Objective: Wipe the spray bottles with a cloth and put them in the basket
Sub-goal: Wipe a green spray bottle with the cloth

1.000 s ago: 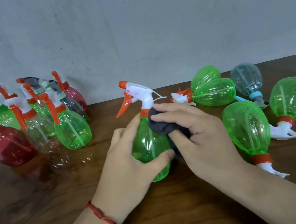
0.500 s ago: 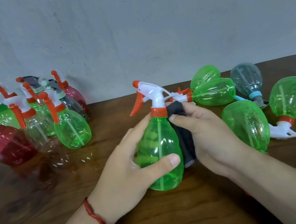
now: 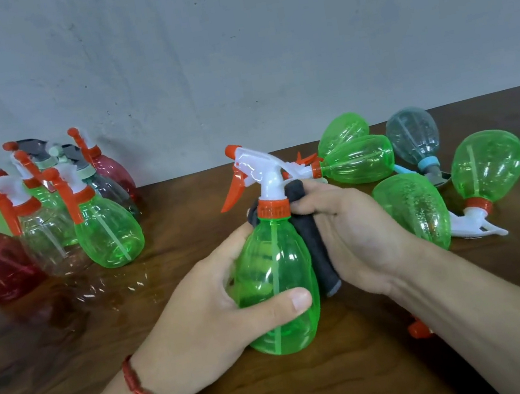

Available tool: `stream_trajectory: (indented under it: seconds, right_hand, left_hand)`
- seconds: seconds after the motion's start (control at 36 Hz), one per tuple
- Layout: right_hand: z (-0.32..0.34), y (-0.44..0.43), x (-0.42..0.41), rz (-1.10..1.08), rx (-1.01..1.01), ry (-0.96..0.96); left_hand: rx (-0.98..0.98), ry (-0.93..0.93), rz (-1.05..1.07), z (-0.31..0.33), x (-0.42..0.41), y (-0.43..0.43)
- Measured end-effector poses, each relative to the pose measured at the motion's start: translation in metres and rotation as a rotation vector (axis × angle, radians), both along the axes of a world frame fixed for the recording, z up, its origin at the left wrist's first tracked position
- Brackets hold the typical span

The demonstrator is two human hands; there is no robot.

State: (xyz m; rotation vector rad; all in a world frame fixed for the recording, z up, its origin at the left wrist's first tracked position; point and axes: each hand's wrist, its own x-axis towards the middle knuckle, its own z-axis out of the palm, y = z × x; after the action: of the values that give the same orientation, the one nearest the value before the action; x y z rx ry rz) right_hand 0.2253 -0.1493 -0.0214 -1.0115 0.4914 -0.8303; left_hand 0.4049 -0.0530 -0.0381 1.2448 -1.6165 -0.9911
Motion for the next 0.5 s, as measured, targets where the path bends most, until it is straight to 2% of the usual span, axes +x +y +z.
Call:
stream_trajectory:
  seconds: [0.11, 0.25, 0.39, 0.5]
  right_hand:
    - [0.0, -0.002, 0.0, 0.018, 0.003, 0.019]
    - [-0.001, -0.002, -0.001, -0.001, 0.009, -0.065]
    - [-0.004, -0.002, 0.002, -0.117, 0.014, 0.041]
    - [-0.004, 0.0, 0.0, -0.124, -0.006, 0.067]
  left_hand:
    - [-0.002, -0.006, 0.006, -0.002, 0.0, 0.0]
    - [-0.033, 0.001, 0.058, -0.007, 0.001, -0.003]
    - [-0.111, -0.027, 0.247, -0.013, 0.008, -0.009]
    - [-0.147, -0.079, 0.371, -0.011, 0.017, -0.013]
